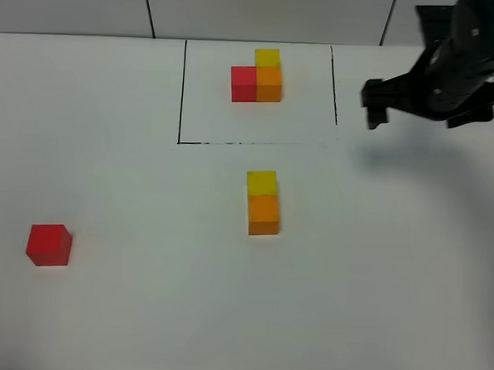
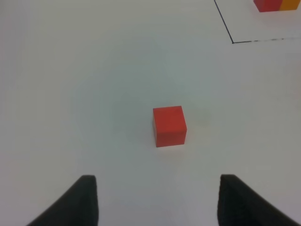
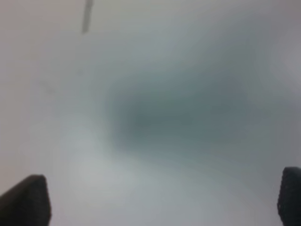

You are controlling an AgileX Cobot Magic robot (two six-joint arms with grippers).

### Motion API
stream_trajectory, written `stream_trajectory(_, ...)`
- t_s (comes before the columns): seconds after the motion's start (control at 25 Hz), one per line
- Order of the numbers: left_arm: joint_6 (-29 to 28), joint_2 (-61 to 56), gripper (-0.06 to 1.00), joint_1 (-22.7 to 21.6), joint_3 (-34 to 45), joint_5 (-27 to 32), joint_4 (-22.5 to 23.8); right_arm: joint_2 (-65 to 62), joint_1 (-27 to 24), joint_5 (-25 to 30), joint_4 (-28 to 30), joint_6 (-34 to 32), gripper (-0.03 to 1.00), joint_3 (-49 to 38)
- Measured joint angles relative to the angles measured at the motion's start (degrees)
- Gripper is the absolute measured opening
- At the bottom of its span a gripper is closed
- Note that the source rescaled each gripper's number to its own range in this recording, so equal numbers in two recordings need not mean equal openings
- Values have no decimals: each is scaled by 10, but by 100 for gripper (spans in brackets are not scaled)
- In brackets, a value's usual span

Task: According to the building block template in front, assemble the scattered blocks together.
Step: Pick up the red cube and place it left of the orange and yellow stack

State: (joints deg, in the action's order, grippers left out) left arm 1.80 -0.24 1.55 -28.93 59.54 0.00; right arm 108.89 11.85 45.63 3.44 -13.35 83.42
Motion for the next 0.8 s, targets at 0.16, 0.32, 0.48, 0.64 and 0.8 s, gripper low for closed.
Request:
stream_trajectory(0.16,0,0,24,0,0,0,0,-50,-59,-21,3,35,98,-9)
stream_trajectory(0.32,0,0,24,0,0,0,0,-122,-75,-47,11,41,98,-53)
stream_trajectory(0.48,0,0,24,0,0,0,0,-208,-82,-63,14,44,98,-117)
stream_trajectory(0.64,0,0,24,0,0,0,0,-309,-87,-66,14,44,98,-191)
stream_trajectory(0.8,0,0,24,0,0,0,0,-426,-87,-66,13,43,98,-275)
